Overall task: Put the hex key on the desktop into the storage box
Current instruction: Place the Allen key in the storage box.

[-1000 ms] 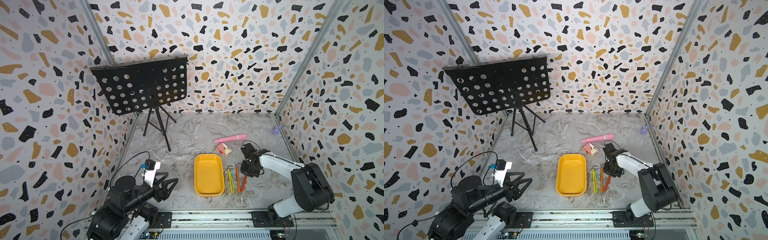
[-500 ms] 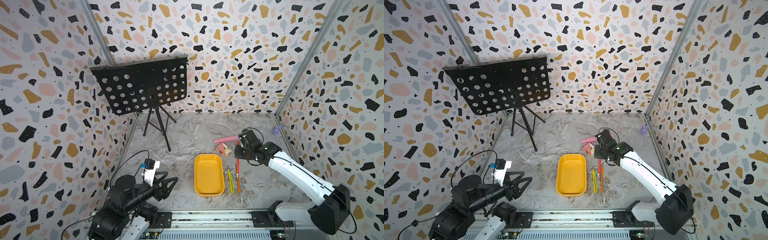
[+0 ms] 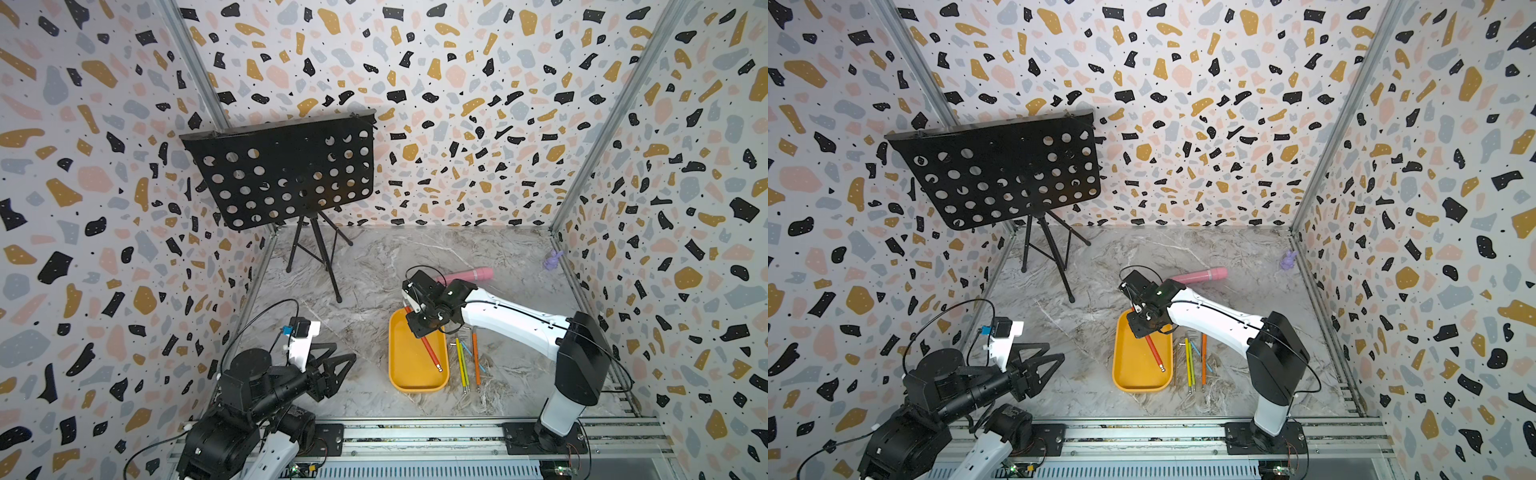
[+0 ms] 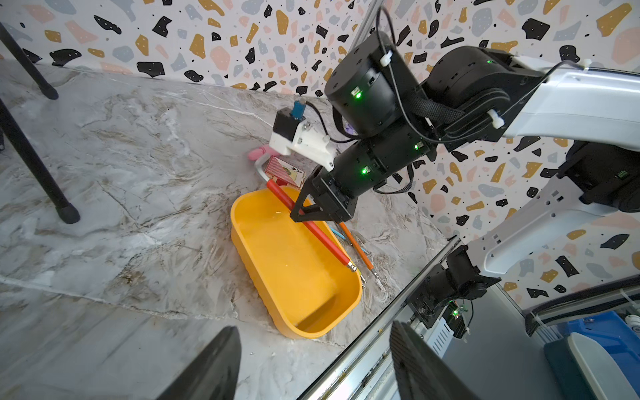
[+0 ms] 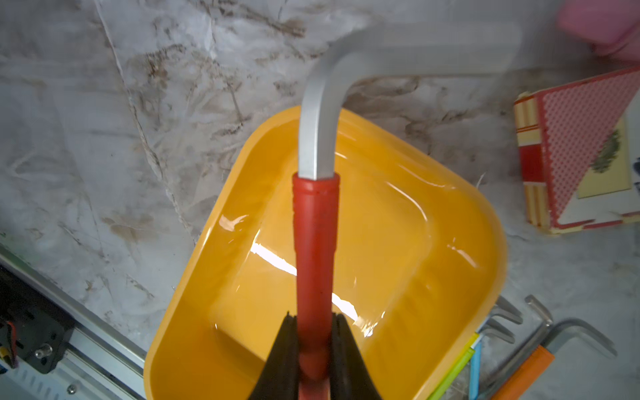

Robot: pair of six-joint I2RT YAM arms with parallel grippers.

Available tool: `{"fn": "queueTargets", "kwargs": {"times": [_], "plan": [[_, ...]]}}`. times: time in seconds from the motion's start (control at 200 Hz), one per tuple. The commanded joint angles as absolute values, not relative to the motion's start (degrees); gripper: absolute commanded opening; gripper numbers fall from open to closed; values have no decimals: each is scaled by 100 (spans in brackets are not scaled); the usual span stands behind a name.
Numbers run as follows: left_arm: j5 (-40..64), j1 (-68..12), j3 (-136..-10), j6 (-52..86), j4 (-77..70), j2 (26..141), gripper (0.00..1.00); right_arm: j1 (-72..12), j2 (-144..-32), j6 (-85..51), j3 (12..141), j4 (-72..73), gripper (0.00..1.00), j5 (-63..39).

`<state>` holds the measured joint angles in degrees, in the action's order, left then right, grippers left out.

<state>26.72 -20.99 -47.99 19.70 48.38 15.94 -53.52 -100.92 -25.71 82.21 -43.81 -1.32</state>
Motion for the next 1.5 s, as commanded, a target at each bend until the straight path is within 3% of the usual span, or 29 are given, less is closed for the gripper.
{"fn": "queueTargets", "kwargs": {"times": [0.0, 0.656, 1.417, 1.492], "plan": [[2738, -2066, -4774, 1934, 4605, 1617, 72, -5358, -10073, -2664, 8512, -4731, 0, -273], [2720, -2069, -4766, 1942, 4606, 1617, 72, -5712, -10394, -3173, 8308, -4744, 0, -267], [2735, -2058, -4773, 1937, 4607, 1626, 72, -5670, -11505, -3030, 8692, -4614, 0, -167], [2742, -2058, -4778, 1934, 4608, 1631, 72, -5677, -11483, -3055, 8664, -4615, 23, -168]]}}
